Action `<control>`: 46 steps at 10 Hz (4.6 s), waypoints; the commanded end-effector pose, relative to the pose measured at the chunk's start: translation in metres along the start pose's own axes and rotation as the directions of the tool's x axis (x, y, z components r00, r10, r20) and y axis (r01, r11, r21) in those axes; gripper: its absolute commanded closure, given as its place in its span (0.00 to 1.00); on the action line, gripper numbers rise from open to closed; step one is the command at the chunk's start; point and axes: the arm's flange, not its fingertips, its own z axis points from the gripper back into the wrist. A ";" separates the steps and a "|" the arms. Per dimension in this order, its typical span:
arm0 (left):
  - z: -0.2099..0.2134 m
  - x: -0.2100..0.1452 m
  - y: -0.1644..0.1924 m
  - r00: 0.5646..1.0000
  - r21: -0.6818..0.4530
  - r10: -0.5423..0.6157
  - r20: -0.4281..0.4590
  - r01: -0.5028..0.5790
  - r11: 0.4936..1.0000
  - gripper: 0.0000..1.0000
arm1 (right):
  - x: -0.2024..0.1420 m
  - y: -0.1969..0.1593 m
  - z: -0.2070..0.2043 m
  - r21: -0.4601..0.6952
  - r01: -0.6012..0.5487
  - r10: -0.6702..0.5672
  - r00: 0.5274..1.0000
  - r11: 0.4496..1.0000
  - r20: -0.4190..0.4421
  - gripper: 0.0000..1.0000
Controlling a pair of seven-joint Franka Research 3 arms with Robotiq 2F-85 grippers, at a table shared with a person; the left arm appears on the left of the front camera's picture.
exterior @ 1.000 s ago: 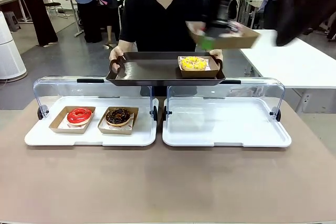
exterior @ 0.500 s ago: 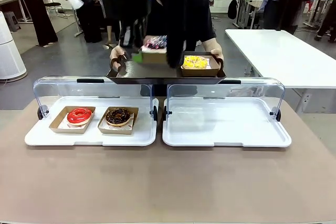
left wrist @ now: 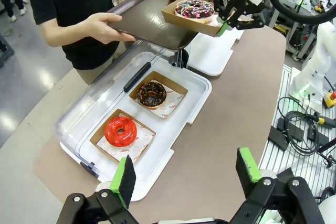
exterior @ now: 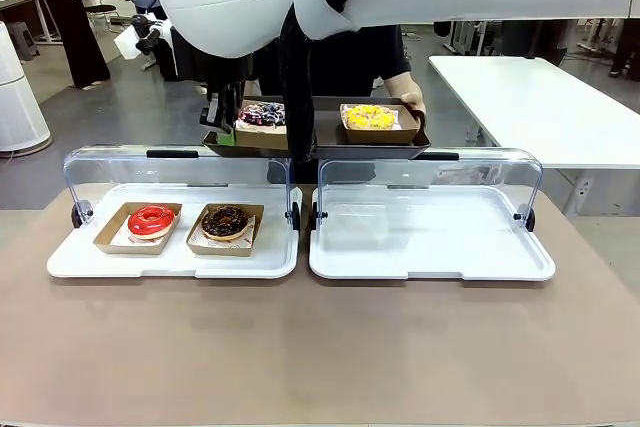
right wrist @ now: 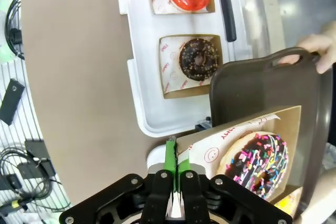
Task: Provide the desired donut to the person.
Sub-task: Place the picked Paper togo box onto the Handle tray extended by the person.
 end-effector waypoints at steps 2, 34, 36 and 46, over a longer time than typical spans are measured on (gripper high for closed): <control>0.001 0.000 -0.001 1.000 -0.005 0.000 0.007 0.000 1.000 0.00 | 0.001 0.002 -0.001 0.003 0.014 -0.014 1.000 1.000 -0.002 0.98; 0.001 0.000 -0.001 1.000 -0.005 0.000 0.007 0.000 1.000 0.00 | 0.062 -0.158 -0.069 0.107 0.067 -0.054 0.992 0.992 -0.116 0.98; 0.001 0.000 -0.001 1.000 -0.005 0.000 0.007 0.000 1.000 0.00 | 0.062 -0.158 -0.067 0.103 0.059 -0.049 0.995 0.993 -0.092 0.40; 0.001 0.000 -0.001 1.000 -0.005 0.000 0.007 0.000 1.000 0.00 | 0.063 -0.157 -0.055 0.093 0.039 -0.033 0.997 0.995 -0.068 0.00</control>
